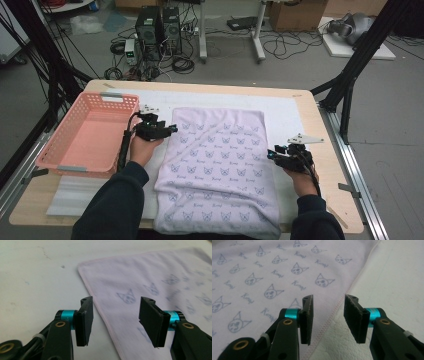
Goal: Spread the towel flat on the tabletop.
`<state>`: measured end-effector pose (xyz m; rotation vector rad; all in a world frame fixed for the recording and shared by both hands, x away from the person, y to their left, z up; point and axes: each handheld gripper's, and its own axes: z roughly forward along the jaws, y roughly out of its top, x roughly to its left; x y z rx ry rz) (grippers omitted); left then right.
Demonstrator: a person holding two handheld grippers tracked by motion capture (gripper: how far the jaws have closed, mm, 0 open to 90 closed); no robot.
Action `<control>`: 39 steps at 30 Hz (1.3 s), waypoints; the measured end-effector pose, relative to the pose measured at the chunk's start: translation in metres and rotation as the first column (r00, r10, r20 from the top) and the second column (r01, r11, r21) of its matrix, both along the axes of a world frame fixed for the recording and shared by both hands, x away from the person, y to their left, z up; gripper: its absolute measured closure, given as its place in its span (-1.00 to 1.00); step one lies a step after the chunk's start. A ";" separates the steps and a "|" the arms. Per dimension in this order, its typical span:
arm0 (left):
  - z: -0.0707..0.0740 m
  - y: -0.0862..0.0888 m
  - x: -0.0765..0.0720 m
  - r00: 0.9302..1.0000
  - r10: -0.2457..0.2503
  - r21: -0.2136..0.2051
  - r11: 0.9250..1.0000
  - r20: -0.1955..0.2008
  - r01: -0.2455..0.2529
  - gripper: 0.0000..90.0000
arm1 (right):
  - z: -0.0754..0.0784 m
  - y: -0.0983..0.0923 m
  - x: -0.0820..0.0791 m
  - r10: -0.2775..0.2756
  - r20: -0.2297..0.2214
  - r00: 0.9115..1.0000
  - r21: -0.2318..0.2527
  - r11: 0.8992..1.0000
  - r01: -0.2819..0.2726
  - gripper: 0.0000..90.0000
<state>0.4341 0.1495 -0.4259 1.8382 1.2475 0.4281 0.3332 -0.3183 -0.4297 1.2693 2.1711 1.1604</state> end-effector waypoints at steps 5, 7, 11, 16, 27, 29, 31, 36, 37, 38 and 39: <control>-0.012 -0.010 0.032 0.998 0.035 0.049 0.998 -0.053 -0.033 0.09 | -0.001 -0.005 0.002 -0.018 0.004 1.000 0.020 1.000 0.017 0.30; -0.017 -0.014 0.040 0.998 0.031 0.079 0.997 -0.063 -0.026 0.11 | -0.001 -0.004 0.002 -0.017 0.006 1.000 0.024 1.000 0.017 0.29; -0.021 -0.021 0.042 0.999 0.047 0.129 0.990 -0.004 -0.047 0.25 | -0.001 -0.007 0.002 -0.021 0.007 1.000 0.034 0.999 0.021 0.29; -0.020 -0.023 0.042 0.998 0.032 0.227 0.973 0.060 -0.045 0.92 | 0.000 -0.008 0.002 -0.022 0.007 1.000 0.041 0.999 0.022 0.28; -0.021 -0.003 0.046 0.994 0.100 0.059 0.993 -0.034 -0.098 0.05 | -0.004 -0.003 0.031 -0.060 -0.010 0.998 0.024 0.998 0.060 0.23; -0.020 -0.005 0.045 0.996 0.082 0.070 0.994 -0.041 -0.078 0.05 | -0.003 -0.001 0.046 -0.065 -0.019 0.998 0.029 0.997 0.066 0.22; -0.020 -0.006 0.043 0.996 0.075 0.074 0.995 -0.040 -0.072 0.06 | -0.004 0.006 0.062 -0.065 -0.027 0.998 0.014 0.998 0.065 0.22; -0.021 -0.010 0.040 0.998 0.065 0.131 0.989 -0.010 -0.063 0.08 | -0.014 0.019 0.100 -0.088 -0.060 0.994 -0.019 0.996 0.087 0.23; -0.021 -0.012 0.039 0.999 0.050 0.165 0.985 0.007 -0.051 0.14 | -0.017 0.021 0.106 -0.092 -0.066 0.994 -0.026 0.996 0.091 0.24; -0.021 -0.013 0.039 0.999 0.046 0.161 0.986 0.004 -0.046 0.20 | -0.019 0.024 0.111 -0.087 -0.068 0.994 -0.041 0.996 0.084 0.26; -0.021 -0.013 0.039 0.999 0.050 0.153 0.987 0.005 -0.050 0.27 | -0.020 0.027 0.113 -0.084 -0.053 0.995 -0.061 0.995 0.080 0.33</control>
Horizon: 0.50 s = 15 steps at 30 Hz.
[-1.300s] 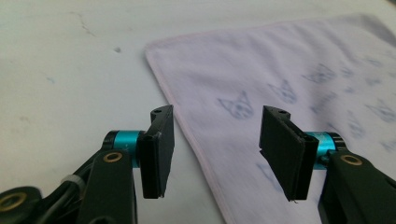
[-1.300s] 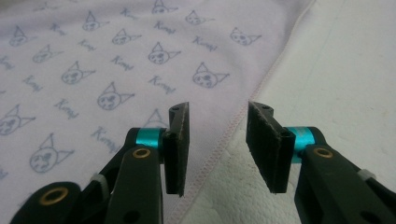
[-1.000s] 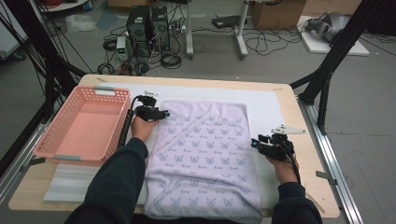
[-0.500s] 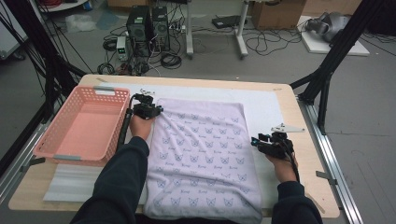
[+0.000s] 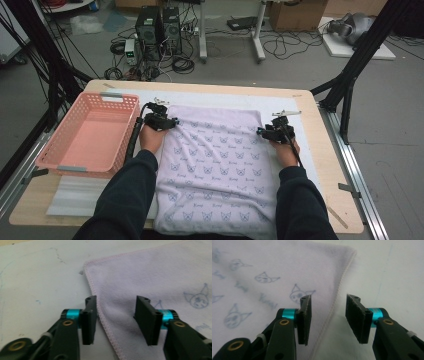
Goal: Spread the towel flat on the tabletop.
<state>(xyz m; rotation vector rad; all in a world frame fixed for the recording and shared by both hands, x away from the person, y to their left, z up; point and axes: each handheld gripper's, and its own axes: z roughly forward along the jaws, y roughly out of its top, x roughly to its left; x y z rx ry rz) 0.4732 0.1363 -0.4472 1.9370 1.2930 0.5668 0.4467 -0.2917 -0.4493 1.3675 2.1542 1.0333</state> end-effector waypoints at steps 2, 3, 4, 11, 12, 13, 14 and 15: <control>0.000 0.000 0.000 1.000 -0.018 -0.020 1.000 -0.006 0.018 0.57 | 0.001 0.003 0.006 0.021 0.002 1.000 -0.017 1.000 -0.021 0.62; 0.000 0.000 0.000 1.000 -0.029 -0.041 0.999 -0.009 0.028 0.78 | 0.002 0.003 0.009 0.047 -0.008 0.999 -0.013 0.999 -0.048 0.88; 0.000 -0.002 0.001 1.000 -0.023 -0.039 0.999 -0.007 0.022 0.87 | 0.003 0.003 0.012 0.073 -0.010 0.997 -0.021 0.997 -0.073 0.93; 0.003 -0.006 0.011 0.997 0.064 -0.114 0.992 0.031 -0.061 0.90 | 0.005 0.002 0.031 0.039 0.060 0.997 -0.165 0.986 -0.028 0.96; 0.005 -0.007 0.013 0.997 0.067 -0.122 0.991 0.041 -0.061 0.90 | 0.005 0.001 0.033 0.030 0.075 0.997 -0.174 0.985 -0.017 0.96; 0.007 -0.010 0.015 0.996 0.064 -0.127 0.990 0.061 -0.056 0.90 | 0.006 0.000 0.034 0.016 0.094 0.995 -0.178 0.984 0.001 0.96; 0.010 -0.013 0.018 0.996 0.055 -0.117 0.992 0.077 -0.046 0.90 | 0.006 -0.002 0.034 -0.007 0.107 0.994 -0.180 0.983 0.027 0.96; 0.012 -0.016 0.019 0.994 0.045 -0.116 0.993 0.098 -0.034 0.90 | 0.006 -0.003 0.035 -0.032 0.116 0.993 -0.176 0.983 0.052 0.96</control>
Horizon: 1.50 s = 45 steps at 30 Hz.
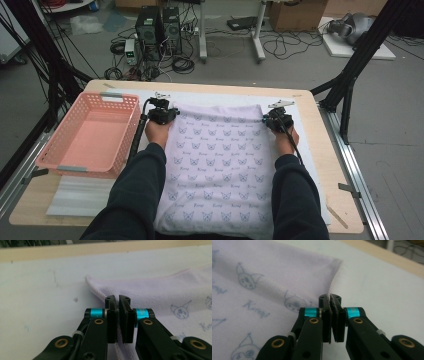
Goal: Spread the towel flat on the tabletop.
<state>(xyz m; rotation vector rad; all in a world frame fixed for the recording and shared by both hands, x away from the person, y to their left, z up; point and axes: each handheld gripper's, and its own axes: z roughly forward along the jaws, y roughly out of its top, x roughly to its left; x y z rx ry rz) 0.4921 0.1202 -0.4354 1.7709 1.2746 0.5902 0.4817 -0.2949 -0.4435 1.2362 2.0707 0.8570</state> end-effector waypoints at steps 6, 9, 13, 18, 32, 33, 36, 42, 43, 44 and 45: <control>-0.004 0.000 0.004 0.995 0.056 0.016 0.998 -0.083 -0.055 0.14 | -0.005 -0.009 0.001 -0.127 -0.024 0.992 0.068 0.989 0.128 0.65; -0.004 0.010 0.002 0.992 0.075 0.015 0.997 -0.104 -0.074 -0.04 | 0.001 -0.014 -0.002 -0.136 -0.010 0.991 0.086 0.987 0.137 0.50; -0.011 0.012 0.000 0.987 0.019 -0.010 1.000 -0.158 -0.021 0.08 | 0.006 -0.018 -0.006 -0.131 -0.017 0.991 0.142 0.981 0.132 0.39; -0.009 0.005 -0.006 0.990 -0.068 0.111 0.991 -0.121 0.081 0.94 | 0.010 -0.018 -0.014 -0.101 -0.004 0.995 0.141 0.985 0.100 0.37; -0.002 0.017 -0.025 0.991 -0.036 0.067 0.997 -0.132 0.045 0.09 | 0.008 -0.028 -0.046 0.009 -0.044 0.999 0.212 0.977 0.001 0.38; -0.003 0.017 -0.031 0.990 -0.054 0.043 0.997 -0.133 0.061 0.07 | 0.008 -0.028 -0.049 0.030 -0.051 0.998 0.222 0.975 -0.018 0.39; -0.006 0.016 -0.046 0.978 -0.115 0.021 0.992 -0.177 0.121 0.04 | 0.007 -0.026 -0.061 0.091 -0.073 0.993 0.225 0.972 -0.072 0.39; 0.002 0.016 -0.080 0.973 -0.177 -0.029 0.984 -0.149 0.175 -0.05 | 0.019 -0.020 -0.087 0.162 -0.110 0.981 0.202 0.970 -0.137 0.41; 0.003 0.017 -0.086 0.972 -0.184 -0.026 0.983 -0.147 0.182 -0.06 | 0.022 -0.020 -0.095 0.166 -0.076 0.983 0.198 0.969 -0.149 0.42; 0.003 0.019 -0.093 0.974 -0.187 -0.030 0.982 -0.131 0.185 -0.06 | 0.023 -0.020 -0.101 0.170 -0.062 0.984 0.196 0.968 -0.155 0.41; 0.004 0.021 -0.099 0.973 -0.193 -0.035 0.981 -0.126 0.190 -0.05 | 0.024 -0.021 -0.107 0.175 -0.063 0.983 0.202 0.966 -0.159 0.41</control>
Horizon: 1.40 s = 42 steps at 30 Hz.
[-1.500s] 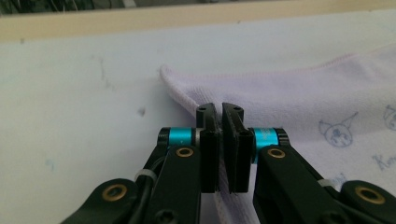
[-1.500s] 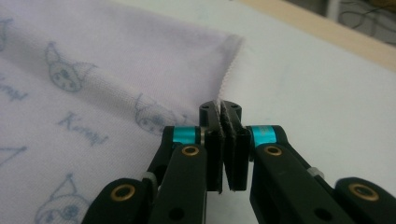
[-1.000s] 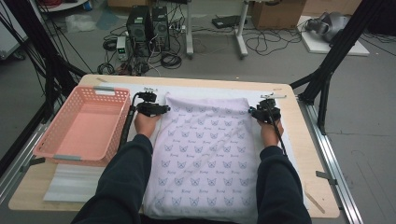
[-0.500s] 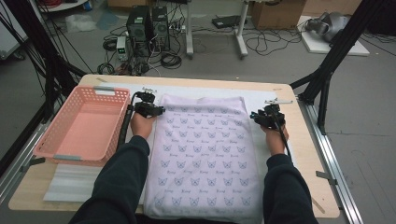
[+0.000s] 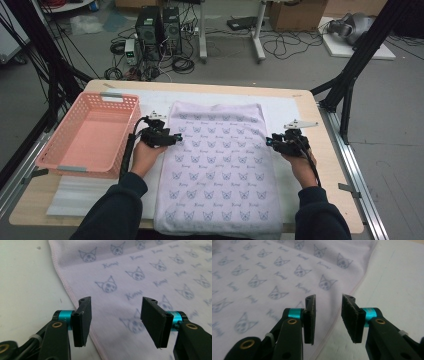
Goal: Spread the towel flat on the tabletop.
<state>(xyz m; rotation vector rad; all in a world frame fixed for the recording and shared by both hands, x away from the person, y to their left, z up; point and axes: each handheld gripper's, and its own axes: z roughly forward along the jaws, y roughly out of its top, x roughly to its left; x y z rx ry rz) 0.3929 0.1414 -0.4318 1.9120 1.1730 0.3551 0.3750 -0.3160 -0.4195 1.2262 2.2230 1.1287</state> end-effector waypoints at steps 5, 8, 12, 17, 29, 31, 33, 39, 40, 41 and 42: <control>-0.001 0.007 -0.029 1.000 -0.030 -0.002 1.000 0.008 0.030 -0.06 | -0.002 -0.007 -0.026 0.009 0.013 1.000 0.018 1.000 -0.009 0.34; -0.003 0.010 -0.046 0.999 -0.039 -0.003 0.999 0.014 0.039 -0.06 | -0.009 -0.008 -0.039 0.037 -0.019 0.999 0.015 0.999 -0.037 0.27; -0.011 0.010 -0.067 0.999 -0.050 -0.026 0.998 -0.009 0.050 -0.03 | -0.016 -0.003 -0.058 0.092 -0.062 0.994 -0.032 0.995 -0.094 0.26; -0.018 0.011 -0.091 0.997 -0.074 -0.047 0.996 0.008 0.075 0.03 | -0.017 0.000 -0.084 0.112 -0.087 0.990 -0.034 0.993 -0.116 0.25; -0.014 0.030 -0.100 0.998 0.009 0.027 1.000 0.065 -0.011 0.97 | -0.023 0.021 -0.096 0.095 -0.029 0.995 -0.050 0.994 -0.096 0.97; -0.012 0.035 -0.100 0.997 0.040 0.018 0.999 0.069 -0.042 0.97 | -0.022 0.023 -0.093 0.097 -0.028 0.995 0.001 0.995 -0.097 0.97; -0.012 0.041 -0.099 0.994 0.074 0.016 0.997 0.074 -0.075 0.99 | -0.021 0.027 -0.093 0.091 -0.039 0.995 -0.008 0.996 -0.092 0.97; -0.014 0.048 -0.104 1.000 0.002 -0.113 0.994 0.021 0.001 0.30 | -0.023 0.009 -0.095 0.008 -0.060 0.998 -0.081 0.997 -0.013 0.97; -0.013 0.046 -0.105 1.000 -0.007 -0.115 0.993 0.028 0.010 0.22 | -0.023 0.007 -0.096 0.003 -0.060 0.998 -0.075 0.997 -0.007 0.97; -0.013 0.044 -0.105 0.999 -0.019 -0.122 0.992 0.035 0.023 0.19 | -0.023 0.006 -0.098 0.001 -0.049 0.999 -0.087 0.996 -0.006 0.96; -0.013 0.041 -0.106 0.999 -0.030 -0.123 0.992 0.034 0.034 0.16 | -0.022 0.008 -0.100 0.004 -0.040 0.999 -0.096 0.995 -0.008 0.95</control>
